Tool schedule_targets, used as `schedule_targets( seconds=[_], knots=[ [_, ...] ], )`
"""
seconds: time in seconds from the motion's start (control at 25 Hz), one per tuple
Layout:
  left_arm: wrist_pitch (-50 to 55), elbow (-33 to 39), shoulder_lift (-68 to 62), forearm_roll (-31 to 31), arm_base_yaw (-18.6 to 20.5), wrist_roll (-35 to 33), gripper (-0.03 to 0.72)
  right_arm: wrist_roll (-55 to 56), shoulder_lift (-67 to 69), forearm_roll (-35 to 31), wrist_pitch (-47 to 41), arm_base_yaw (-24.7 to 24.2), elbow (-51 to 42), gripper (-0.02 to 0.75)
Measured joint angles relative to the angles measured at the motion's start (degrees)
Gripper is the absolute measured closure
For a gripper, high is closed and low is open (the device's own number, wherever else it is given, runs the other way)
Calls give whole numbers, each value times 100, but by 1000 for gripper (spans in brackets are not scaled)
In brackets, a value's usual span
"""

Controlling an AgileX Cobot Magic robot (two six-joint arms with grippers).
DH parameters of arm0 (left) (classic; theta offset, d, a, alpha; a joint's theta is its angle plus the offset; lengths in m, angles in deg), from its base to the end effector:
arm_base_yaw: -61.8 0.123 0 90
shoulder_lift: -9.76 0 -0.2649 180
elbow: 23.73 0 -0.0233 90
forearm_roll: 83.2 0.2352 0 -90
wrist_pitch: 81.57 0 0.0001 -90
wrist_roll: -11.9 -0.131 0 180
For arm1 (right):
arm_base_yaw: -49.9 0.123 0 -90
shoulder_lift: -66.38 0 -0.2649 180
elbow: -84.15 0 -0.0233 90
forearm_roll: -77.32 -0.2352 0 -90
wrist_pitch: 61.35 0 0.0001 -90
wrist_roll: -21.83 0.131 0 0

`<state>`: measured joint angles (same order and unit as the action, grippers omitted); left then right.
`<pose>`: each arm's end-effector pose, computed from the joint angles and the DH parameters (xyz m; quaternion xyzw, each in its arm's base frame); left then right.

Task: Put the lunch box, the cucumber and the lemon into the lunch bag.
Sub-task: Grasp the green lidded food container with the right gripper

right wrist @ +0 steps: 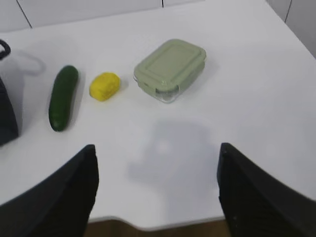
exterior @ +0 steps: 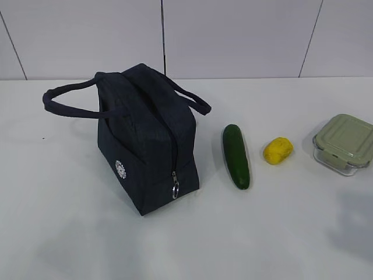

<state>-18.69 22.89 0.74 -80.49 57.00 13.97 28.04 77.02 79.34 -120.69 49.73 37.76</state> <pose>0.0347 0.0026 0.2540 0.0190 0.8590 -0.0071 0.5115 0.0416 -0.0041 0.2612 0.0476 0.8483 0.0102 0.5273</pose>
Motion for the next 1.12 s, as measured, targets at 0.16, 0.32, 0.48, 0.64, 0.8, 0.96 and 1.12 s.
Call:
schedule_targets(
  seconds=[0.16, 0.32, 0.48, 0.64, 0.8, 0.96, 1.12],
  knots=[
    [0, 0, 0, 0, 0, 0, 328, 485, 381, -100, 701, 0, 12, 176],
    [0, 0, 0, 0, 0, 0, 329, 628, 877, -338, 1031, 0, 12, 176],
    [0, 0, 0, 0, 0, 0, 335, 642, 1505, -879, 1095, 0, 12, 176],
    [0, 0, 0, 0, 0, 0, 340, 642, 2095, -1230, 1189, 0, 12, 176],
    [0, 0, 0, 0, 0, 0, 344, 632, 2435, -1772, 1575, 0, 12, 176],
    [0, 0, 0, 0, 0, 0, 345, 632, 2680, -1936, 1888, 0, 12, 176],
    [0, 0, 0, 0, 0, 0, 347, 648, 2936, -1998, 2037, 0, 12, 176]
  ],
)
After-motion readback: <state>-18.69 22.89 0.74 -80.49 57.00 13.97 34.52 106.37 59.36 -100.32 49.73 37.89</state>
